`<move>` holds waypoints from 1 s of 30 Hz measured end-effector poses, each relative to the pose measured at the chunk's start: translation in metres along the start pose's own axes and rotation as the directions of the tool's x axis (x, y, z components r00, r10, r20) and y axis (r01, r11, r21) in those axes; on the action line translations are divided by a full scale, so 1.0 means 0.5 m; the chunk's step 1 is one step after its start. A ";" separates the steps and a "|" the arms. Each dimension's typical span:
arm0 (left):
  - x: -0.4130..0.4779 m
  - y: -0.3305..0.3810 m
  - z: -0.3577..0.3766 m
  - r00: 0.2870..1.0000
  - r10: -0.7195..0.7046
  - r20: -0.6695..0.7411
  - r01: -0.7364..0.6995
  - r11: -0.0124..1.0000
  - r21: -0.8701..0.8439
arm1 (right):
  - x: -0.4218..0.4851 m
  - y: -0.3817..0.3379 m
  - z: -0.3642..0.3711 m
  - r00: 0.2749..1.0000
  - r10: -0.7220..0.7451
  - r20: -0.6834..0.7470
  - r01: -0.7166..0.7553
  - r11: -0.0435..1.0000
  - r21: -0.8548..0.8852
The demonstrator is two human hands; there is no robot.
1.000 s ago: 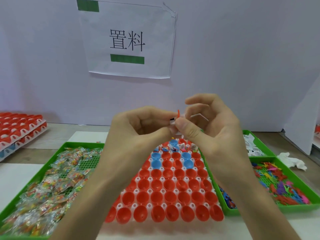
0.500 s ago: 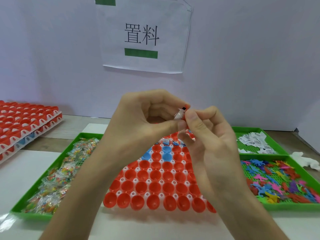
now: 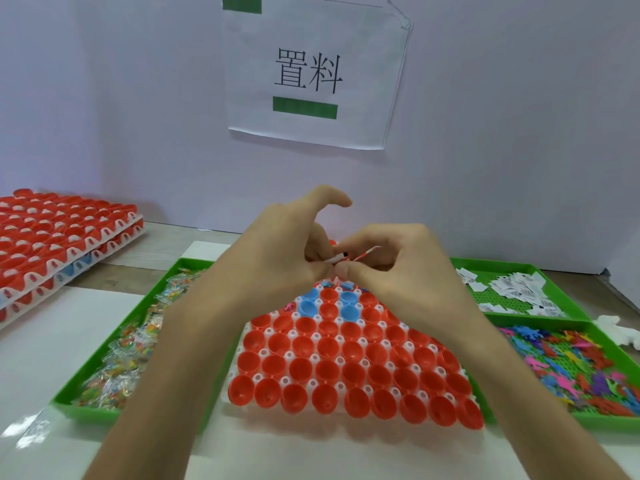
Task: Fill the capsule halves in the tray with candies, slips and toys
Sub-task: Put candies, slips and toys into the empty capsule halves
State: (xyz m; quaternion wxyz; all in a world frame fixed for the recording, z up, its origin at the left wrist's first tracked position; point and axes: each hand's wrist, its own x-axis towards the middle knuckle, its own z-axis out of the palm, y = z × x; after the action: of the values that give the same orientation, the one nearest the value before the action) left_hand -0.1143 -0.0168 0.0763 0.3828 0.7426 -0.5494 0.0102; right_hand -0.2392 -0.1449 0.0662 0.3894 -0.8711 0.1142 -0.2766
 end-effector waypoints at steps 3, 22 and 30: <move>0.002 -0.036 0.001 0.991 -0.127 0.033 0.128 0.991 -0.034 | 0.029 0.022 0.029 0.999 0.037 0.001 -0.037 0.999 -0.025; -0.059 -0.215 -0.086 0.748 -0.650 0.133 0.660 0.749 -0.057 | 0.102 0.128 0.151 0.947 0.269 0.176 -0.174 0.889 -0.424; -0.058 -0.220 -0.086 0.740 -0.658 0.138 0.670 0.739 -0.070 | 0.101 0.140 0.173 0.936 0.326 0.131 -0.246 0.874 -0.420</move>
State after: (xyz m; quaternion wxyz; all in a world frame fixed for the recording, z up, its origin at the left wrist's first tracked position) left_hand -0.0176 0.0433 0.0328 0.3741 0.8658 -0.2671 -0.1976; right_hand -0.1474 -0.1597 -0.0131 0.2508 -0.9281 0.2568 -0.0992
